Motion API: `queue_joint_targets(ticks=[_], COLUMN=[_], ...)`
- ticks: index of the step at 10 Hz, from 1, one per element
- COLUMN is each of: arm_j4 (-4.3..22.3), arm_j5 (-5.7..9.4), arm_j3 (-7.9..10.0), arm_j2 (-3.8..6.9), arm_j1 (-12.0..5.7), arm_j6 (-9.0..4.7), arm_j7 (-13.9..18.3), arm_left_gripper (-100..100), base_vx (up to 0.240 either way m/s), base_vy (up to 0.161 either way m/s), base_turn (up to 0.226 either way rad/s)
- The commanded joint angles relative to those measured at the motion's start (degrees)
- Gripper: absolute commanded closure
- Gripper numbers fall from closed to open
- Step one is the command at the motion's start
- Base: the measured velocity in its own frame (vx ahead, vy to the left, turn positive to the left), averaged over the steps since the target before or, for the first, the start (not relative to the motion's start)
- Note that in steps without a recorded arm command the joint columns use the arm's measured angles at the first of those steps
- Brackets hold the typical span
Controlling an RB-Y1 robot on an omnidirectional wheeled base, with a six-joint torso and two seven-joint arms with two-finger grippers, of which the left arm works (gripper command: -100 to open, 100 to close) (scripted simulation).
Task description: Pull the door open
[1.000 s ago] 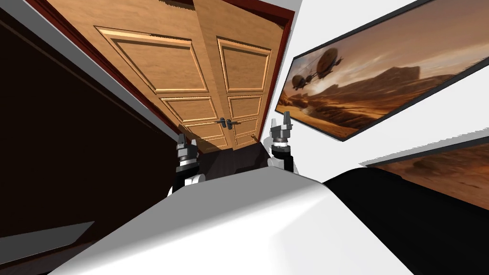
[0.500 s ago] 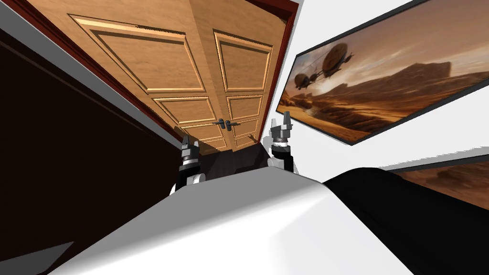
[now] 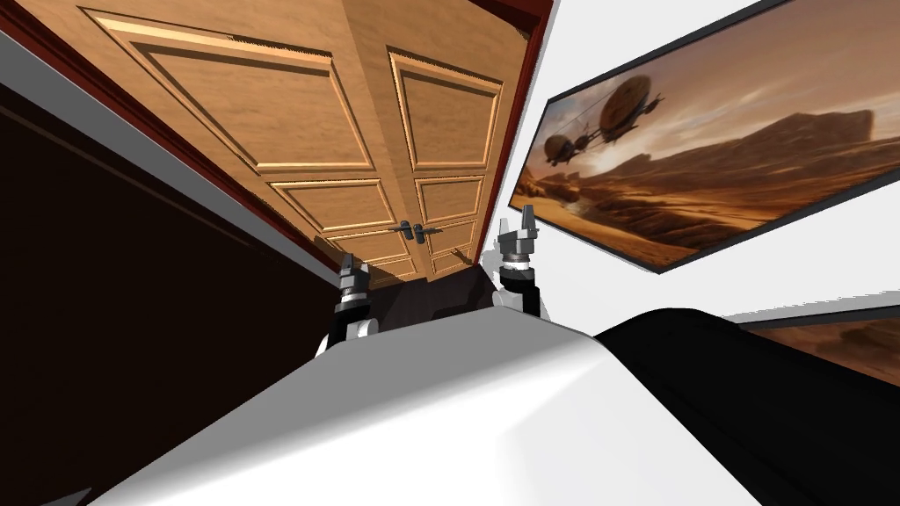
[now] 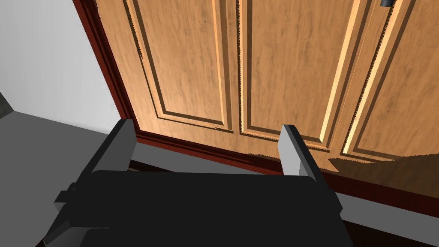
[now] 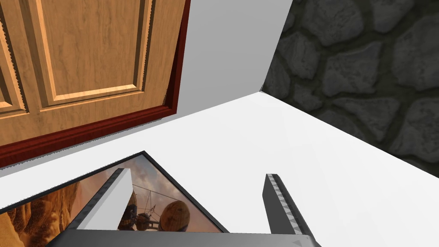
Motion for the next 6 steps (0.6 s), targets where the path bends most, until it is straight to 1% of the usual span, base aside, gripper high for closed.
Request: queue_joint_targets(ticks=[1, 6], arm_j4=[2.01, 8.12], arm_j5=[0.15, 0.87], arm_j3=[0.28, 1.44], arm_j2=[0.30, 1.67], arm_j1=[-0.85, -3.31], arm_j6=[0.09, 0.46], arm_j7=[0.36, 1.71], arm_left_gripper=[-100, -100], base_vx=[0.105, 0.106], base_vy=[-0.005, 0.006], base_turn=[-0.028, -0.035])
